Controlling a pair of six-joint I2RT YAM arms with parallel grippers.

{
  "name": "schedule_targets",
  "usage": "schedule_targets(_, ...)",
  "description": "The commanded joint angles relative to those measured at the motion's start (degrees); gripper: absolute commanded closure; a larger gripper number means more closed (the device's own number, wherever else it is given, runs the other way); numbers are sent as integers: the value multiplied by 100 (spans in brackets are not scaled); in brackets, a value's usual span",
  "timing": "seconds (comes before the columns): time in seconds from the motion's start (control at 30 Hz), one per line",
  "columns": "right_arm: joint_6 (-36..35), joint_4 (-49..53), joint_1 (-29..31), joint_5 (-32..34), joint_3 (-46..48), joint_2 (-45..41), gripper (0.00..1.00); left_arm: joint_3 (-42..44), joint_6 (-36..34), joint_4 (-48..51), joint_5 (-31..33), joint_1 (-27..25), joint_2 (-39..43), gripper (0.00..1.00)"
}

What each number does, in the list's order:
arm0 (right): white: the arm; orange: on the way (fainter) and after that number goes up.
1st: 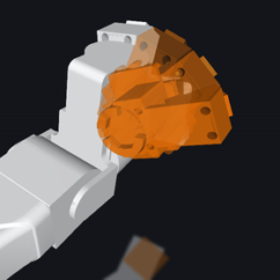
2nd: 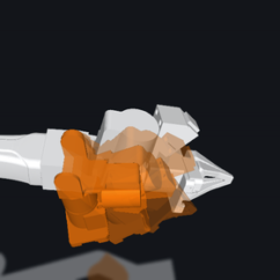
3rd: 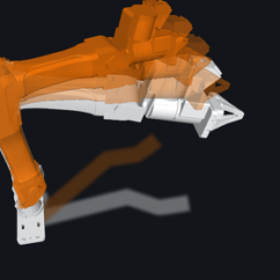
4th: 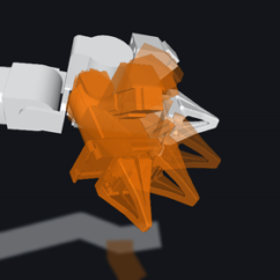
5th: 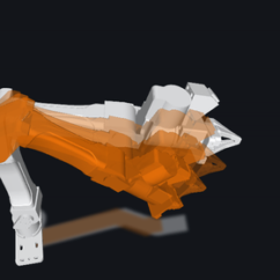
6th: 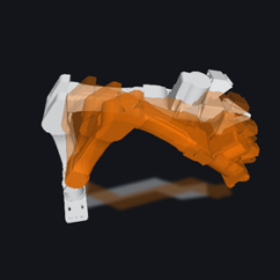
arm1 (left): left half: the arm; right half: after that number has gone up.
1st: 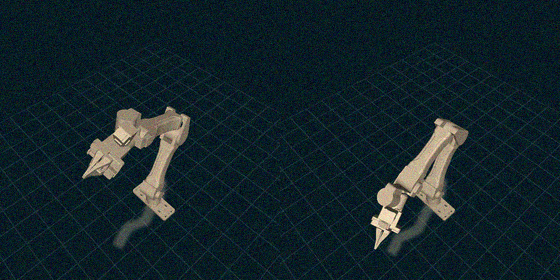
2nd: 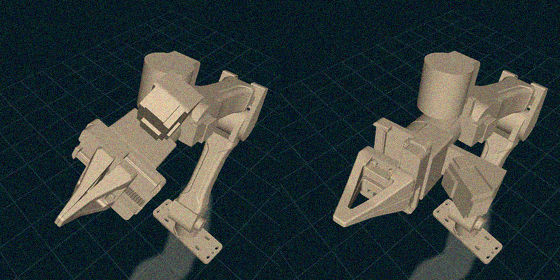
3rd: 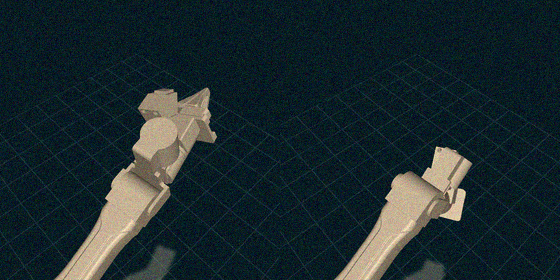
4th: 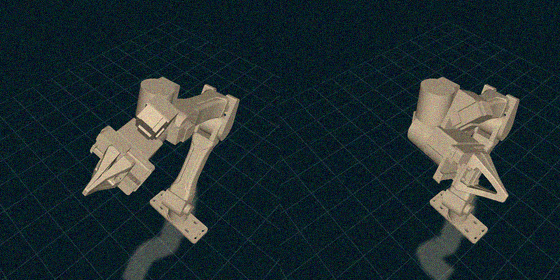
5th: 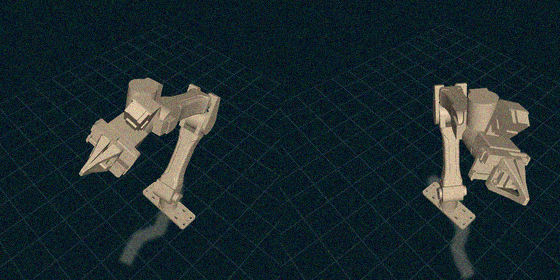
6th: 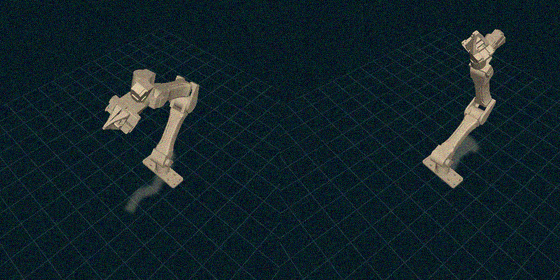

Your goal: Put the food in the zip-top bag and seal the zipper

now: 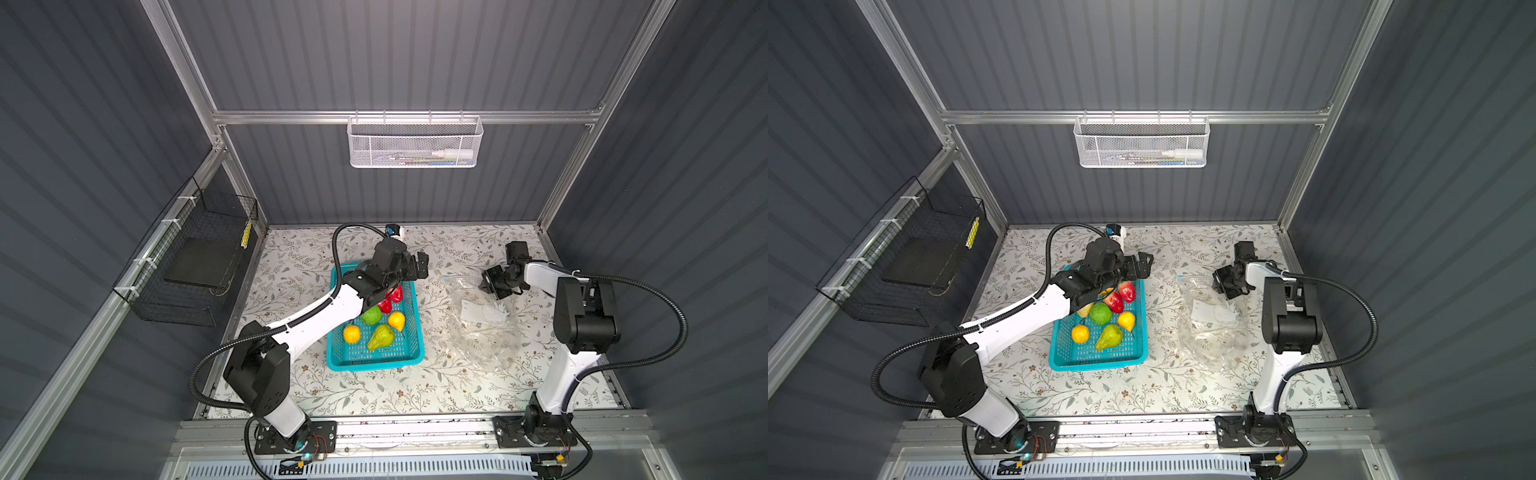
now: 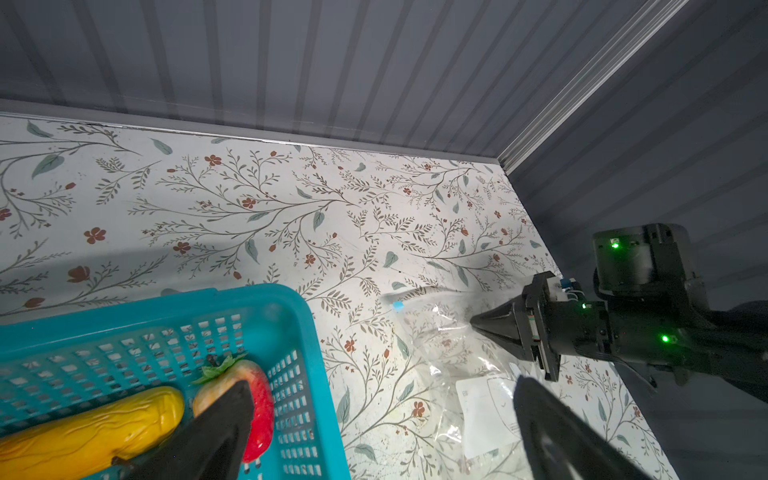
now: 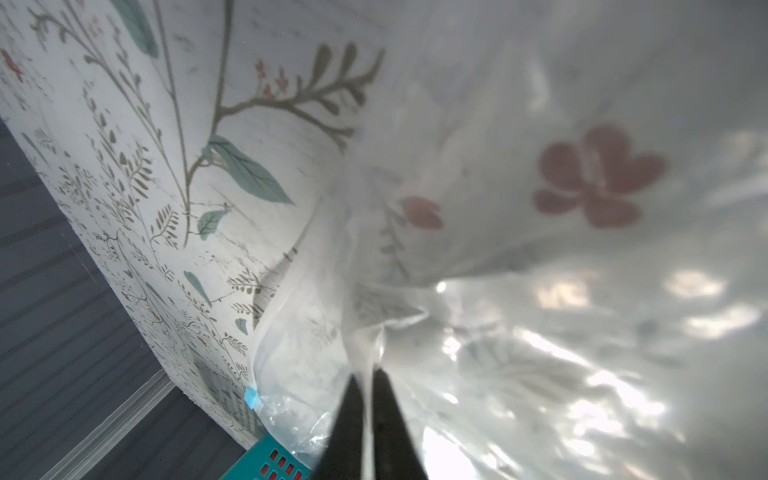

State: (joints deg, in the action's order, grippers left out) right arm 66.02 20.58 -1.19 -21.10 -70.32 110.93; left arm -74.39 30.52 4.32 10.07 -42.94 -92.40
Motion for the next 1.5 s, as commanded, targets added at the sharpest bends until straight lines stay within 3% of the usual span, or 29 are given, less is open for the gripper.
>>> schedule_targets(0.0, -203, 16, -19, 104, 12, -253, 100, 14, 28, 60, 67, -22, 169, 0)
schedule_targets(0.1, -535, 105, -22, 124, -77, -456, 100, 22, 33, 61, 90, -21, 220, 1)
schedule_targets(0.37, -2282, 468, -4, -43, -406, -1323, 100, -150, -85, 34, 62, -20, 262, 1)
schedule_targets(0.63, -3932, 1289, 90, -443, -1163, -1853, 100, -1096, -630, 249, -380, 54, 123, 1)
schedule_targets(0.77, -4558, 1326, 275, -580, -1248, -2249, 100, -1324, -308, 257, -995, 431, 91, 1)
schedule_targets(0.93, -5231, 1369, 680, -709, -1157, -2523, 100, -1259, 295, -115, -2320, 907, -58, 1)
schedule_targets(1.17, -5556, 840, 1135, -1200, -671, -2704, 100, -1421, 523, -92, -3613, 919, -531, 3)
schedule_targets(1.47, -5591, 574, 1428, -1424, -442, -2638, 100, -1203, 710, -179, -4188, 892, -808, 13)
